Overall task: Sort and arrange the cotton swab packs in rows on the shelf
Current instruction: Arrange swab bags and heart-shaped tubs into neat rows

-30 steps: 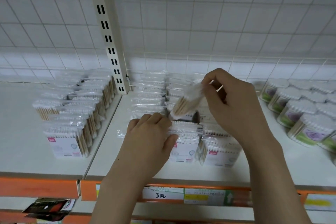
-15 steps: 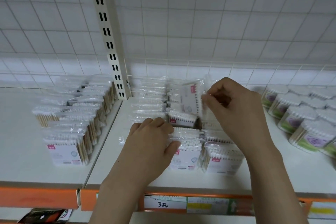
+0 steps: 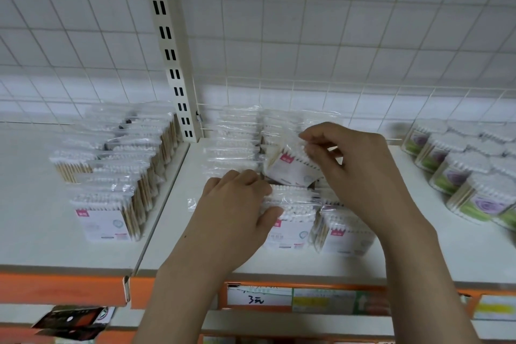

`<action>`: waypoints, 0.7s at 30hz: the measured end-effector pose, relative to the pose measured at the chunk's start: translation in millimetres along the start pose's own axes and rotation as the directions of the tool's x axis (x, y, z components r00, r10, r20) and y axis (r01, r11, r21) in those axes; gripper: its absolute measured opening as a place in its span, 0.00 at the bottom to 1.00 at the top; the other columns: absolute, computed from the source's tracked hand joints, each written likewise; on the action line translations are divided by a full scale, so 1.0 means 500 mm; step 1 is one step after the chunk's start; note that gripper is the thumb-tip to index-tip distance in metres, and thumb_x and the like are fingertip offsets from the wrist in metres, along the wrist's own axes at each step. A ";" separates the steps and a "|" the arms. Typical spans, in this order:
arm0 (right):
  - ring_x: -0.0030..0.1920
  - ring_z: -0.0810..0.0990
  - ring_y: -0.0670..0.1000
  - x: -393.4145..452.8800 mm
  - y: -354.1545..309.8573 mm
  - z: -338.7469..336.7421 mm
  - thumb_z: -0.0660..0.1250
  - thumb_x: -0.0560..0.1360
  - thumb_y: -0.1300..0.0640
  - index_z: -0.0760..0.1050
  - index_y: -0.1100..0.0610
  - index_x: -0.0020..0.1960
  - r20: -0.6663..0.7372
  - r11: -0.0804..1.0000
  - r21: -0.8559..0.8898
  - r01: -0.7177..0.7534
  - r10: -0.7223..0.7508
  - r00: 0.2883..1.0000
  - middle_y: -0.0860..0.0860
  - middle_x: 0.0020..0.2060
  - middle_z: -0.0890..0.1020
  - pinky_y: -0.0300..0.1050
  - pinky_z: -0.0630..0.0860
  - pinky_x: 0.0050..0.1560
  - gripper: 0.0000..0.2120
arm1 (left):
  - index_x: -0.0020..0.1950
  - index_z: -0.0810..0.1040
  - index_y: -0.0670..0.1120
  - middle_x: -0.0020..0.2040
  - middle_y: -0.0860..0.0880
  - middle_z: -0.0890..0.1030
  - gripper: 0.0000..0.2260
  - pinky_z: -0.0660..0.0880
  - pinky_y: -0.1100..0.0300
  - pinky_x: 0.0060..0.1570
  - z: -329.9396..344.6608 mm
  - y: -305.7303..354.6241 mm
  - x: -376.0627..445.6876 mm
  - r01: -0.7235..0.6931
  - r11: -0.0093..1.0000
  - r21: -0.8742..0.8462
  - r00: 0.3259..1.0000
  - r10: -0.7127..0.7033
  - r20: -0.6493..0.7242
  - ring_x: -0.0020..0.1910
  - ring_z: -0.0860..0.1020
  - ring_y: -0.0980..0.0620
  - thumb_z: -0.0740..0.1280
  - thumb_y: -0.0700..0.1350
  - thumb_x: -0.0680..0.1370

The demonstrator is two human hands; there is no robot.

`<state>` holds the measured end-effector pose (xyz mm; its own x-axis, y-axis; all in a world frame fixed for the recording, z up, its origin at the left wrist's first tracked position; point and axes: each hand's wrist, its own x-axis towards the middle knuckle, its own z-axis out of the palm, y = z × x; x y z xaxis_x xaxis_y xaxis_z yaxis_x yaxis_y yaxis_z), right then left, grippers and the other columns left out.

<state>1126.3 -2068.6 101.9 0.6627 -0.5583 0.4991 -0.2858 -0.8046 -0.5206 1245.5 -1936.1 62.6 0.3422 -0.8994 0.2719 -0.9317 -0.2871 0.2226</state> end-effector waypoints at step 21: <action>0.52 0.77 0.50 0.022 0.047 0.027 0.61 0.78 0.58 0.78 0.53 0.56 0.180 0.986 -0.167 -0.001 0.031 0.983 0.47 0.50 0.82 0.43 0.71 0.53 0.10 | 0.64 0.73 0.53 0.60 0.56 0.73 0.14 0.63 0.62 0.54 -0.010 -0.004 0.038 0.018 1.000 0.020 1.000 -0.018 -0.017 0.57 0.70 0.55 0.56 0.51 0.80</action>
<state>1136.3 -2091.0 85.9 0.7670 -0.5379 0.3499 -0.3983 -0.8266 -0.3976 1254.5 -1951.2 72.0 0.3608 -0.8884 0.2839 -0.9276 -0.3101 0.2085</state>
